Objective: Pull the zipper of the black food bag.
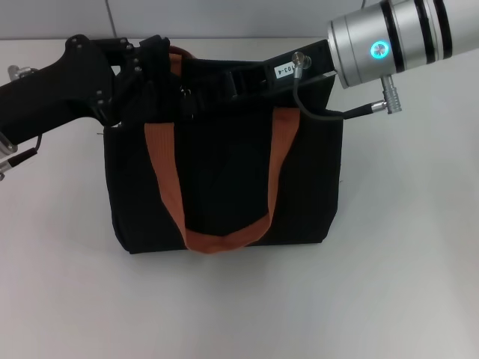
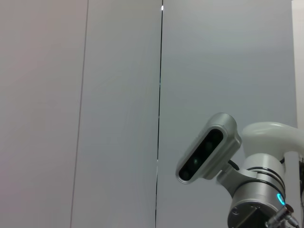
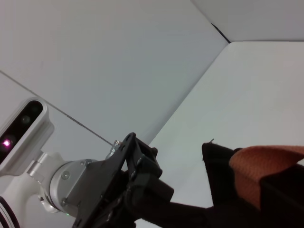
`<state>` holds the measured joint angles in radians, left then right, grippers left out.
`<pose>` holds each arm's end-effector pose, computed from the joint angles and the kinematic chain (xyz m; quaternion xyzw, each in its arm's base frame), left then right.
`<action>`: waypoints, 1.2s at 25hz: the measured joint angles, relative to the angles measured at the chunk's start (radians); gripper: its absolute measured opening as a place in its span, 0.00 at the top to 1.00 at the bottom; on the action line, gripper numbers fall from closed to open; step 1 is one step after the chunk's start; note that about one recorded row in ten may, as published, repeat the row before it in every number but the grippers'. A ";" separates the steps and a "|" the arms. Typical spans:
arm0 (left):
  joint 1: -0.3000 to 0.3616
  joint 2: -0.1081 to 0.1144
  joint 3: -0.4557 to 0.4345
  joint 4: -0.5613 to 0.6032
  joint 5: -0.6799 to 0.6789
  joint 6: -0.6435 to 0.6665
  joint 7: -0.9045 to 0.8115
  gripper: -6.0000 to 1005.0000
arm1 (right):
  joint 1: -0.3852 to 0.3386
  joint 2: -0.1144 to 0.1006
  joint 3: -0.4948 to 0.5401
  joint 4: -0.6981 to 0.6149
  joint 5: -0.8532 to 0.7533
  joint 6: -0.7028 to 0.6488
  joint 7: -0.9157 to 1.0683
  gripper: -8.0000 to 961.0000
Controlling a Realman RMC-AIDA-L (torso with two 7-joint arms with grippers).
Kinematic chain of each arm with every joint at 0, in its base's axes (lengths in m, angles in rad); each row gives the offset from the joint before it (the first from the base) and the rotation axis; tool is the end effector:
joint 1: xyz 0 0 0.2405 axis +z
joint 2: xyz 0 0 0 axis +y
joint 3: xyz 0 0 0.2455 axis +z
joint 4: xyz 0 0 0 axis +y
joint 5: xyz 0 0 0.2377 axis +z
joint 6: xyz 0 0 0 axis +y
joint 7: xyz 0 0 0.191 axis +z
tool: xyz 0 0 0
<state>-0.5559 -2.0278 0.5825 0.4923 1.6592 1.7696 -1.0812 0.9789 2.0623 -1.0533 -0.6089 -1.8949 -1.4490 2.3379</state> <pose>-0.2086 0.3647 0.0188 -0.8771 -0.0772 -0.4365 0.1852 0.0692 0.4176 -0.0869 0.8900 -0.4194 -0.1650 0.0689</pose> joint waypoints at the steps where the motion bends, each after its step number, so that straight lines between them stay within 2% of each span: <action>1: 0.000 -0.001 0.002 0.000 0.000 0.005 0.000 0.97 | -0.001 0.002 -0.001 -0.001 0.000 0.002 -0.016 0.85; 3: 0.001 -0.001 0.003 0.000 0.000 0.007 0.000 0.97 | -0.002 0.003 -0.001 -0.001 0.000 0.003 -0.025 0.93; 9: 0.005 -0.003 -0.002 0.000 0.000 0.011 -0.002 0.97 | -0.021 0.013 -0.001 -0.044 -0.015 0.004 -0.043 0.99; 19: 0.016 0.001 -0.007 0.000 -0.004 0.005 0.001 0.97 | -0.122 0.017 -0.003 -0.255 -0.108 -0.004 0.077 0.99; 26: 0.018 0.004 -0.019 0.000 -0.008 -0.001 0.001 0.97 | -0.258 0.017 0.002 -0.470 -0.137 -0.032 0.169 0.99; 30: 0.017 0.005 -0.020 0.000 -0.008 -0.005 0.002 0.97 | -0.297 0.016 0.008 -0.518 -0.153 -0.045 0.186 0.99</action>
<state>-0.5385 -2.0226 0.5628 0.4924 1.6507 1.7645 -1.0796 0.6817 2.0787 -1.0451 -1.1266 -2.0483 -1.4938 2.5236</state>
